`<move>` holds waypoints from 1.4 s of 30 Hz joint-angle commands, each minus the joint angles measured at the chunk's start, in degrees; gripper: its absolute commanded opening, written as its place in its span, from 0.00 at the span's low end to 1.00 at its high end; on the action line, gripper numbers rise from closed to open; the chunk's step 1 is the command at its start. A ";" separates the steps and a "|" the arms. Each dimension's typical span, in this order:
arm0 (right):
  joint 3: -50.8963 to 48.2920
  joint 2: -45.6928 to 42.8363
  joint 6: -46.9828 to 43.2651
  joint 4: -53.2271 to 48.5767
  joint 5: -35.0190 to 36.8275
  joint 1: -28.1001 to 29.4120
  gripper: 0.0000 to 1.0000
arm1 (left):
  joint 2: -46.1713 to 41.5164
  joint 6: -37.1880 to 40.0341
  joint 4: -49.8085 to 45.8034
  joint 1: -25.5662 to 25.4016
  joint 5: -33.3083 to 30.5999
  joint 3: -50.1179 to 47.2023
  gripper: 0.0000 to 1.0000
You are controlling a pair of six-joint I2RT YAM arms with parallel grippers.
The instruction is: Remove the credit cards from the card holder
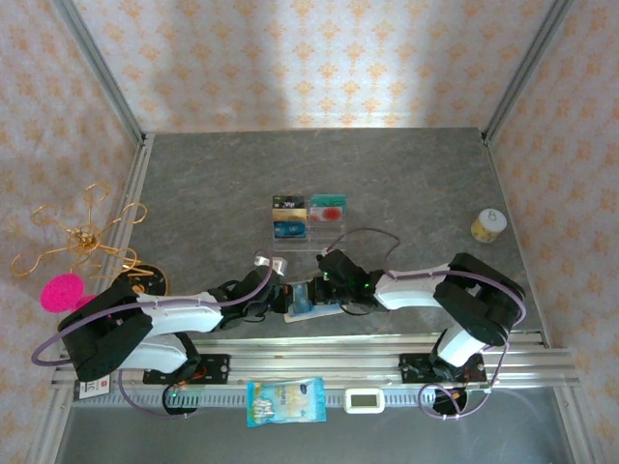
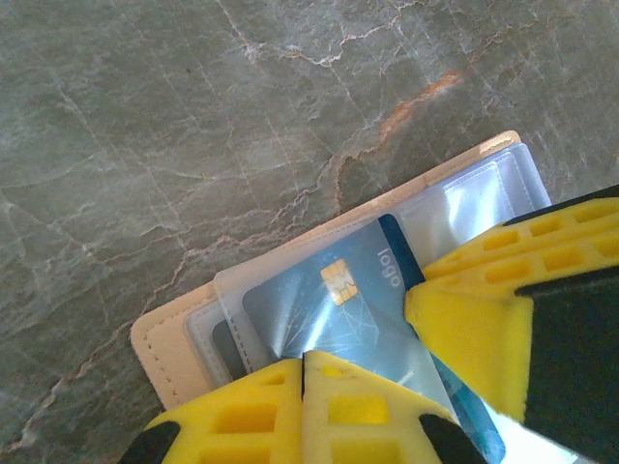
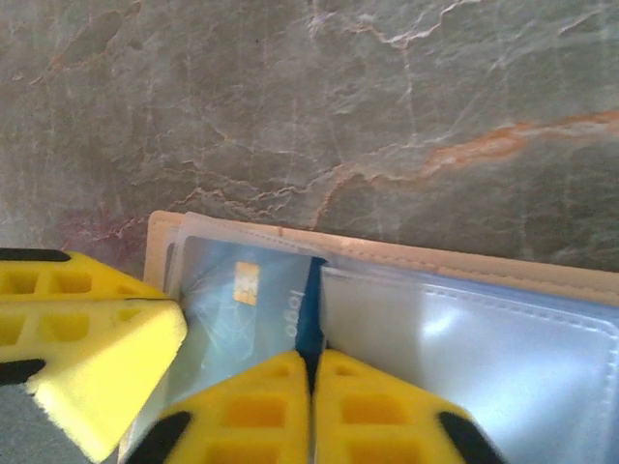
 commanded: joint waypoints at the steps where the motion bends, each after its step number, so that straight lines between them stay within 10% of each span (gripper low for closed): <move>1: -2.19 -1.09 1.51 0.82 1.34 0.05 0.00 | 1.19 0.81 -2.63 -0.80 0.30 -1.84 0.00; 13: -9.98 -12.01 7.92 1.80 0.99 -2.80 0.00 | 0.40 2.72 0.52 0.05 1.42 -0.38 0.00; 37: -7.64 -5.64 6.98 3.24 0.52 -1.19 0.00 | 6.63 3.64 -1.81 -1.28 2.28 5.70 0.00; 42: -8.50 -5.70 7.43 3.98 -0.27 -1.68 0.14 | 7.66 3.12 -0.52 -1.14 3.59 4.14 0.00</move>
